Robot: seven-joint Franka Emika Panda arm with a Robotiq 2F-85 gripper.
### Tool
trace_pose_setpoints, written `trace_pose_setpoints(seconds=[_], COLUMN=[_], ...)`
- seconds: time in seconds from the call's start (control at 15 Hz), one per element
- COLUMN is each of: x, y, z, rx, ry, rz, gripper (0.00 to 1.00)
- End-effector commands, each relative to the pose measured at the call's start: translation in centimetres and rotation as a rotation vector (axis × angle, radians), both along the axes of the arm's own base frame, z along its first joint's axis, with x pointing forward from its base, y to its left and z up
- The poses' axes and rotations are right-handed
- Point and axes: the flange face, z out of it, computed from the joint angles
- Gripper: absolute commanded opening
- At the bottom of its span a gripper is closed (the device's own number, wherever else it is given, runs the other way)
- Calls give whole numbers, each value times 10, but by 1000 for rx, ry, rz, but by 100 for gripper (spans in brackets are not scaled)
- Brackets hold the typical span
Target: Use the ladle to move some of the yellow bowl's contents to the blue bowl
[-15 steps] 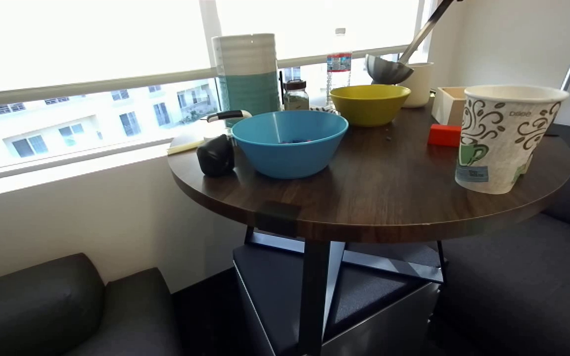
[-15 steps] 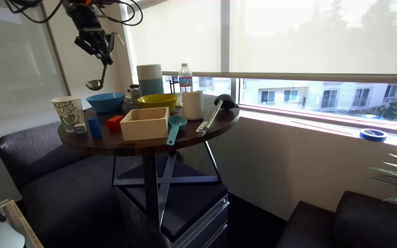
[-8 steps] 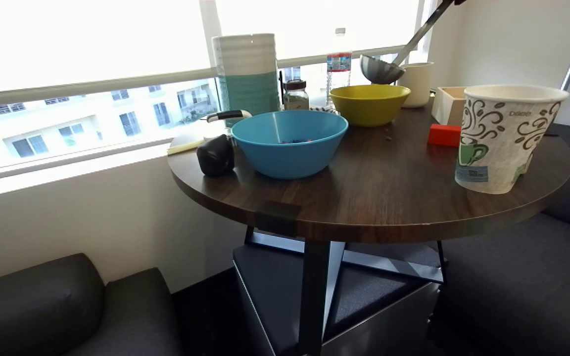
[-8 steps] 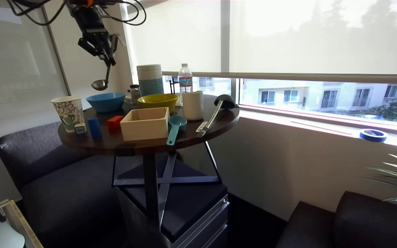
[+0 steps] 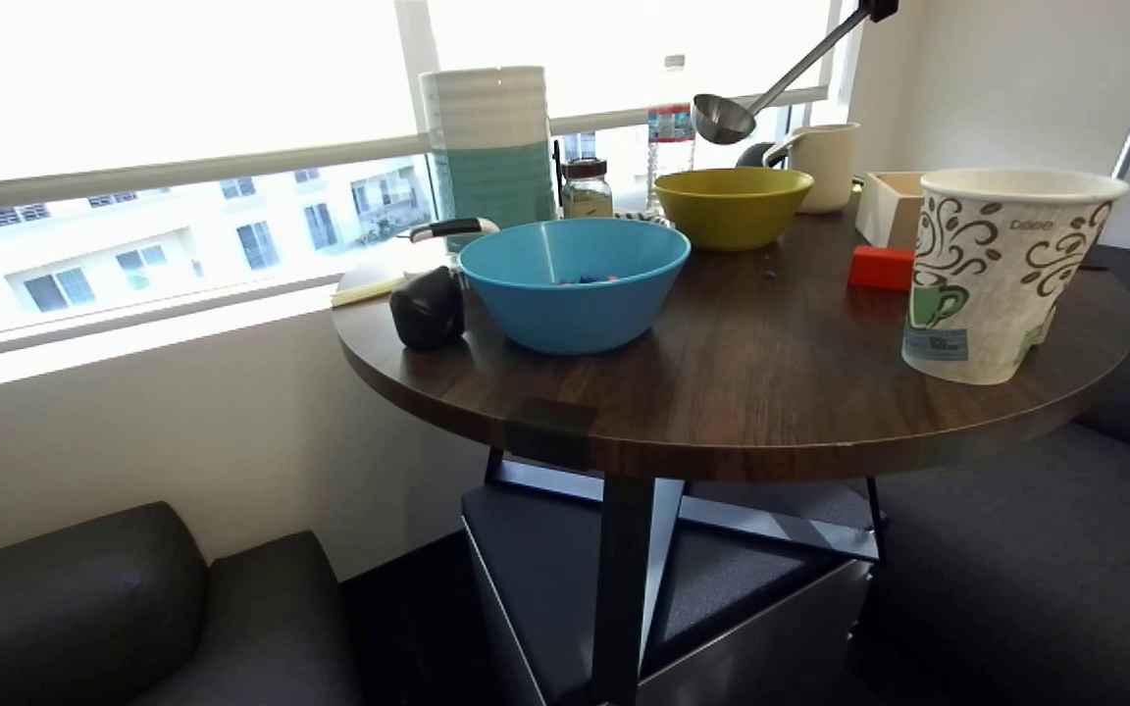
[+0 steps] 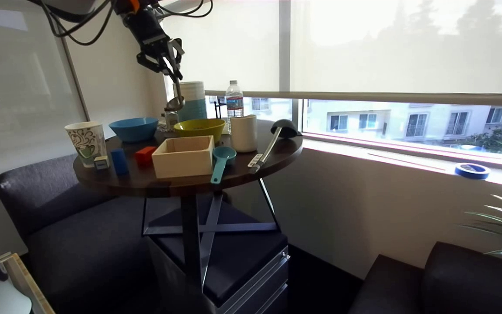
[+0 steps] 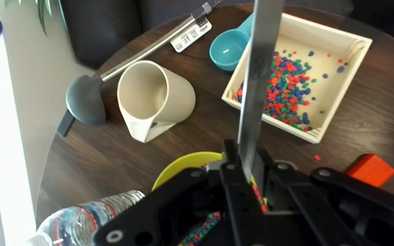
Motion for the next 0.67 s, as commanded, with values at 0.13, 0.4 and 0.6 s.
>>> trace_pose_setpoints(seconds=[0.13,0.4,0.6], x=[28,39,43], y=[-18,-22,-18], z=[-13,-34,-49], rx=[-100,-173,-211], ry=[-66,-73,-73], rz=[-144,-189,-199], gripper=[4,4,4])
